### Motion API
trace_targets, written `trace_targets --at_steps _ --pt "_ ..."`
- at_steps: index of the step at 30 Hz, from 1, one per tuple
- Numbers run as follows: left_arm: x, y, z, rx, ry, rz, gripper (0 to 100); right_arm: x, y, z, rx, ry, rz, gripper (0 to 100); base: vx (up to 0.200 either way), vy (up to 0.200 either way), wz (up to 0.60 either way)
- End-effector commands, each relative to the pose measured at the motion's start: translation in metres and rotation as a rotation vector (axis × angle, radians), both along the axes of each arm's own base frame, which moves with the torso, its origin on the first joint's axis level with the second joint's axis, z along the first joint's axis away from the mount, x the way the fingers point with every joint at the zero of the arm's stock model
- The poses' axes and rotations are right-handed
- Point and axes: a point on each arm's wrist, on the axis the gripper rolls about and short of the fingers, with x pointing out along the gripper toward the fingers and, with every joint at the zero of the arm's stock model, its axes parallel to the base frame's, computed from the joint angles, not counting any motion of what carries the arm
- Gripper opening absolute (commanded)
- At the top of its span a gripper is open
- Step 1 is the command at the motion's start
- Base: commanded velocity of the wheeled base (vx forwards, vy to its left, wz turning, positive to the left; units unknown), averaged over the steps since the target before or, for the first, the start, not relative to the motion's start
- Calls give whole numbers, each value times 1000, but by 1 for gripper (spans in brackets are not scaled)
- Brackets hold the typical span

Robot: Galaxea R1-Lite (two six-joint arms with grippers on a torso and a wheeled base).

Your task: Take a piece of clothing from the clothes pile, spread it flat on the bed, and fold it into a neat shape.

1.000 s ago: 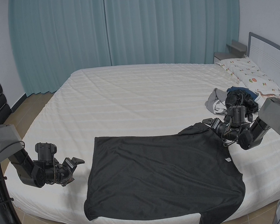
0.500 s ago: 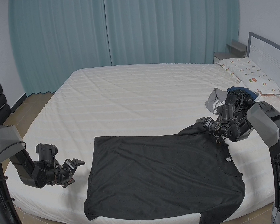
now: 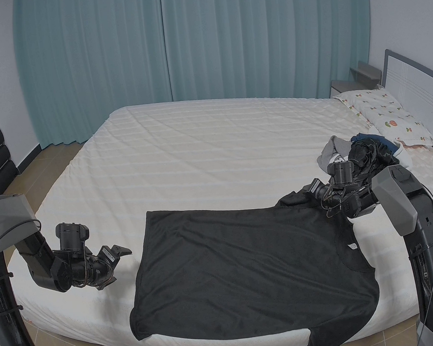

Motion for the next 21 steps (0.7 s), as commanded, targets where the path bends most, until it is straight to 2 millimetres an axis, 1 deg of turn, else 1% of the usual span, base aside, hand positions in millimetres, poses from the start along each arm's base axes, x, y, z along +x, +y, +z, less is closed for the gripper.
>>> trace_targets --at_steps 1,2,4,6,7,10,13,15,16,21 --pt "0 0 -1 1 3 0 100 9 -1 0 2 -38 -15 0 0 0 0" --pt "0 0 -1 1 3 0 100 14 -3 10 10 -79 -20 0 0 0 0" --pt "0 0 -1 1 3 2 100 20 -3 21 30 -134 -27 0 0 0 0" --pt "0 0 -1 1 3 0 100 23 -3 22 40 -162 -31 0 0 0 0" --pt "0 0 -1 2 3 -1 100 27 -1 12 41 -185 -33 0 0 0 0" --pt "0 -1 -1 3 3 -1 100 27 2 -2 26 -197 -36 0 0 0 0" --pt "0 -1 -2 4 6 0 100 27 6 -9 22 -188 -32 0 0 0 0" --pt "0 -1 -3 6 7 1 100 27 6 -7 25 -212 -32 0 0 0 0" --pt "0 -1 -3 7 7 2 100 28 6 -5 26 -235 -32 100 0 0 0" --pt "0 -1 -3 8 7 3 100 29 8 4 31 -323 -25 100 0 0 0"
